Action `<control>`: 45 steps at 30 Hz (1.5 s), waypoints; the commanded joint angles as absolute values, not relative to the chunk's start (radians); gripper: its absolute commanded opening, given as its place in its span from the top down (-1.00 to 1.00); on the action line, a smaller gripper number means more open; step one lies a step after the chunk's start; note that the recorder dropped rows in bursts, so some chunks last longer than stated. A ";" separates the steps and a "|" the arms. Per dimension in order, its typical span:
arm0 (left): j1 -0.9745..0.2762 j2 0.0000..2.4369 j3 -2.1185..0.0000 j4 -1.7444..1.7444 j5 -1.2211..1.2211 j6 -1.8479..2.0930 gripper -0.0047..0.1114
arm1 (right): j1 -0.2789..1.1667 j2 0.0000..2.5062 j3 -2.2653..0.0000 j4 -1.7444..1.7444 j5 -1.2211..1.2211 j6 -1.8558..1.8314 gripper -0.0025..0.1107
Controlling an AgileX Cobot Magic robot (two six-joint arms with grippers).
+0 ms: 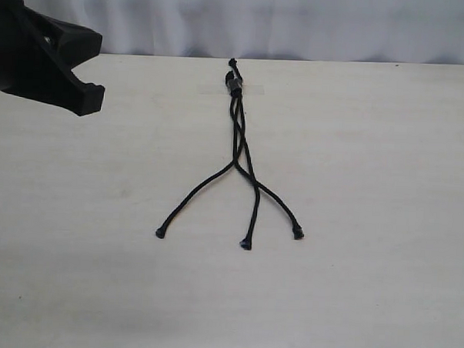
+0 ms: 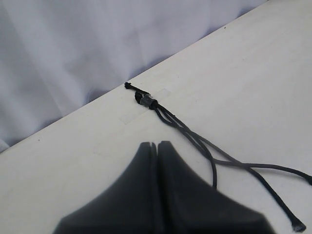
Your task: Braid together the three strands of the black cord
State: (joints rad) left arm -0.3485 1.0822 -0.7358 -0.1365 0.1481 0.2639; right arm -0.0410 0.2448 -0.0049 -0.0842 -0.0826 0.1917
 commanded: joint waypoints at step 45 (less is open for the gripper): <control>-0.164 0.443 -0.426 -0.064 0.143 0.262 0.92 | -0.049 0.000 0.000 -0.083 0.155 0.195 0.88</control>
State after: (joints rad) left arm -0.2398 0.5977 -0.5180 -0.0721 0.1490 0.2639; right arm -0.0436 0.0044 -0.0034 -0.0842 0.1552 0.1940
